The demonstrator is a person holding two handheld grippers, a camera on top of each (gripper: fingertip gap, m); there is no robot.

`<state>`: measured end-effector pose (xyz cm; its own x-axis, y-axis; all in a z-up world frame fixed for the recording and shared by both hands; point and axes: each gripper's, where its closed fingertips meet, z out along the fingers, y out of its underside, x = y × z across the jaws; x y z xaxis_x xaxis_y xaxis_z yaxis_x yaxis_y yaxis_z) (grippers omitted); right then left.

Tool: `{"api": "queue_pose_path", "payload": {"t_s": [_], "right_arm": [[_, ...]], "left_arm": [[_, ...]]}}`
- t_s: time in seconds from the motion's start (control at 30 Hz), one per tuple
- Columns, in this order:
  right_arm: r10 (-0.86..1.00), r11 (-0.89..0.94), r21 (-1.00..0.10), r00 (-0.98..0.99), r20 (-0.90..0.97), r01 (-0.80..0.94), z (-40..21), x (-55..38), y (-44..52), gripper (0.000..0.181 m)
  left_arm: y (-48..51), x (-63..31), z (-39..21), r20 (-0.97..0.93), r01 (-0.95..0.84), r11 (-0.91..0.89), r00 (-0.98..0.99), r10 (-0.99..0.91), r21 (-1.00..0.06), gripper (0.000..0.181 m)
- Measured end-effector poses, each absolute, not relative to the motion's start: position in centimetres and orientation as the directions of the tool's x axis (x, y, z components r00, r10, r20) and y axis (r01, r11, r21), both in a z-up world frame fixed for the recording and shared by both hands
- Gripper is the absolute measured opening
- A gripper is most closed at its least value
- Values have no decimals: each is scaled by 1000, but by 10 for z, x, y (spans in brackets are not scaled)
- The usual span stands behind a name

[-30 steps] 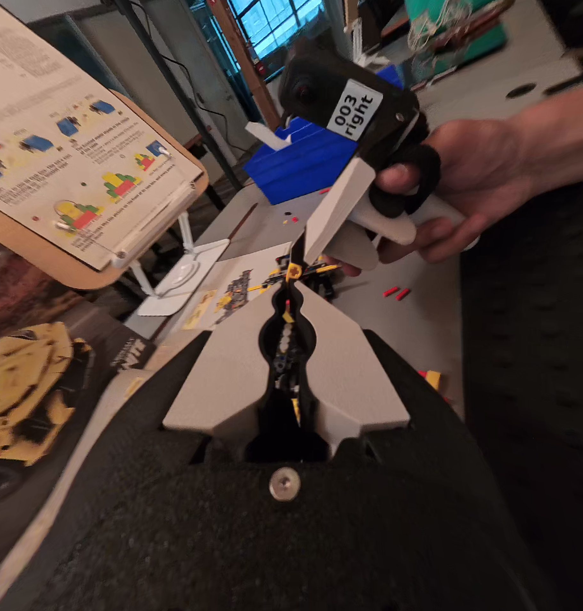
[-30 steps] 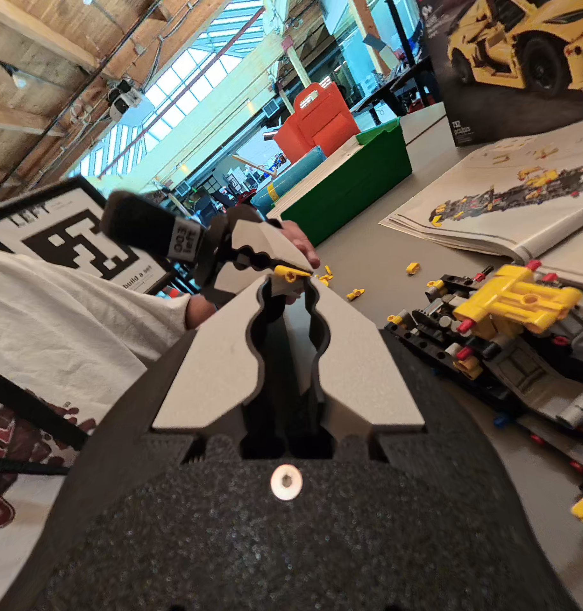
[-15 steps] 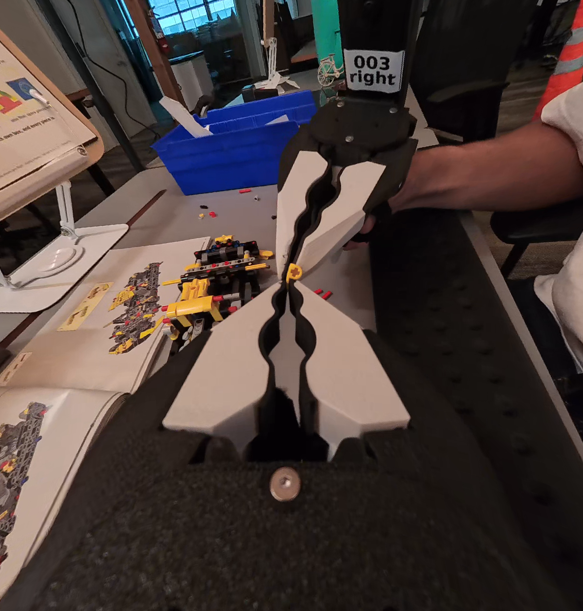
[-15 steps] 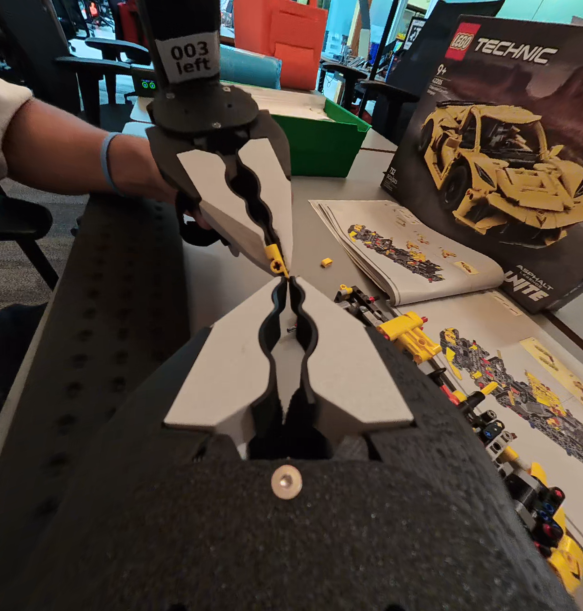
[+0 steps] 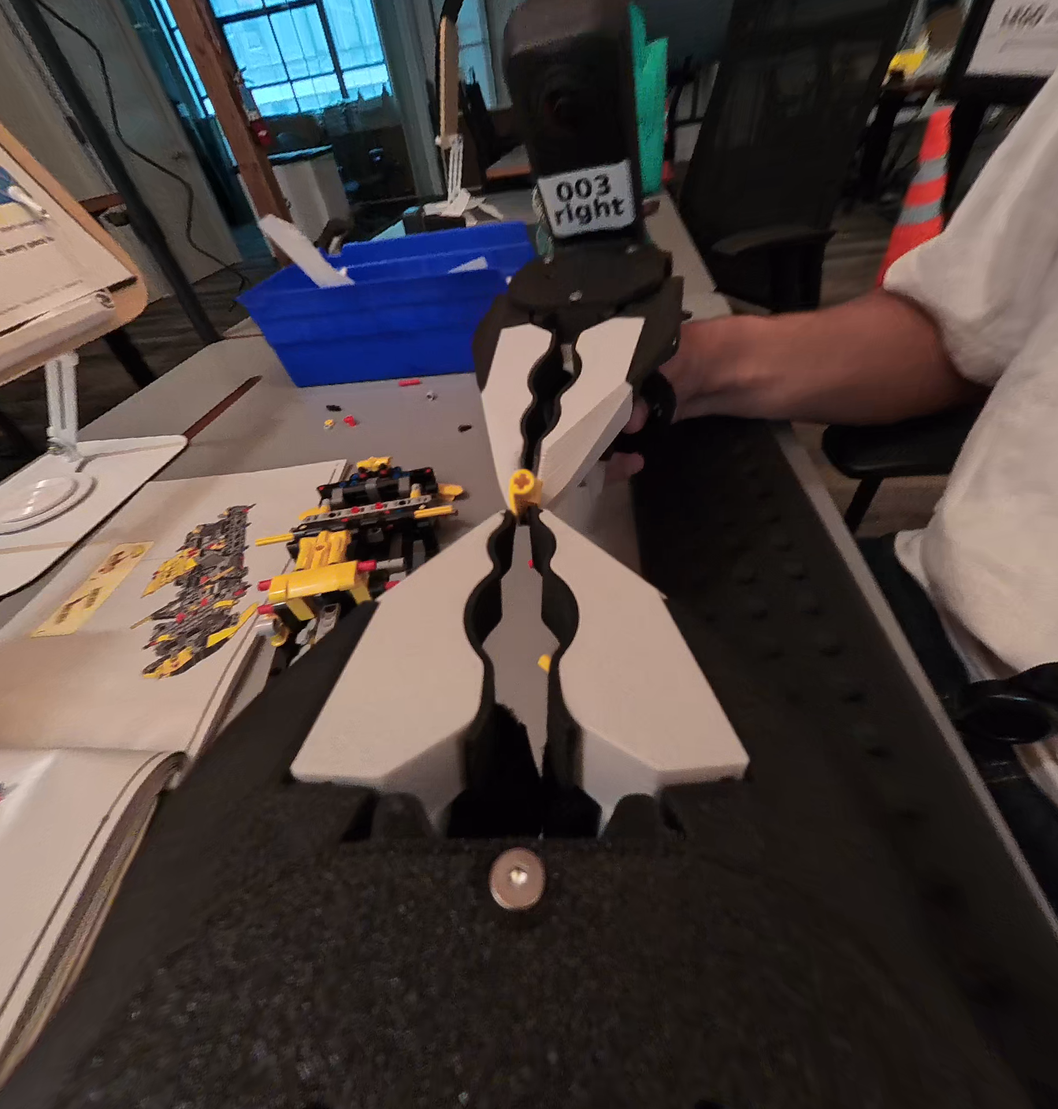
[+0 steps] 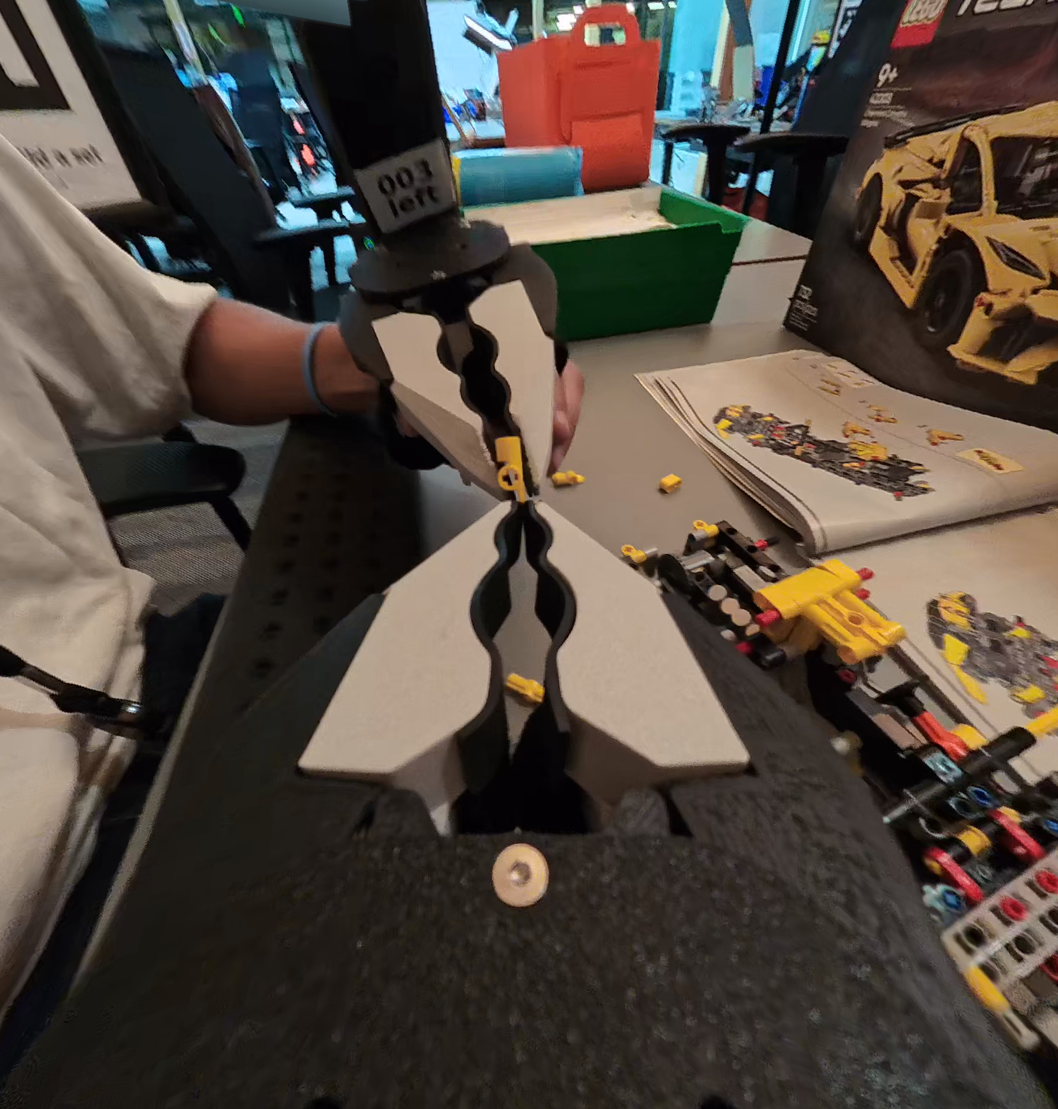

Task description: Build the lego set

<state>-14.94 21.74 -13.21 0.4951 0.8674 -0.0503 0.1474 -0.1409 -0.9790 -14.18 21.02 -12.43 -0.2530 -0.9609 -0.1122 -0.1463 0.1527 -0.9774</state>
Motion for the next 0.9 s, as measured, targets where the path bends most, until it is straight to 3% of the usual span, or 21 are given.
{"api": "queue_pose_path", "payload": {"t_s": [0.2, 0.6, 0.9], "right_arm": [[899, -150, -987, 423, -112, 57, -119, -156, 207, 0], [896, -160, -984, 430, -110, 81, -124, -156, 208, 0], [902, -162, -982, 418, -107, 99, -126, -159, 206, 0]], "left_arm": [[200, -147, -110, -16, -83, 47, -336, -942, -995, 5], [198, -148, -113, 46, -102, -8, -375, -926, -995, 16], [196, -150, -110, 53, -79, -24, -392, -918, -997, 7]]}}
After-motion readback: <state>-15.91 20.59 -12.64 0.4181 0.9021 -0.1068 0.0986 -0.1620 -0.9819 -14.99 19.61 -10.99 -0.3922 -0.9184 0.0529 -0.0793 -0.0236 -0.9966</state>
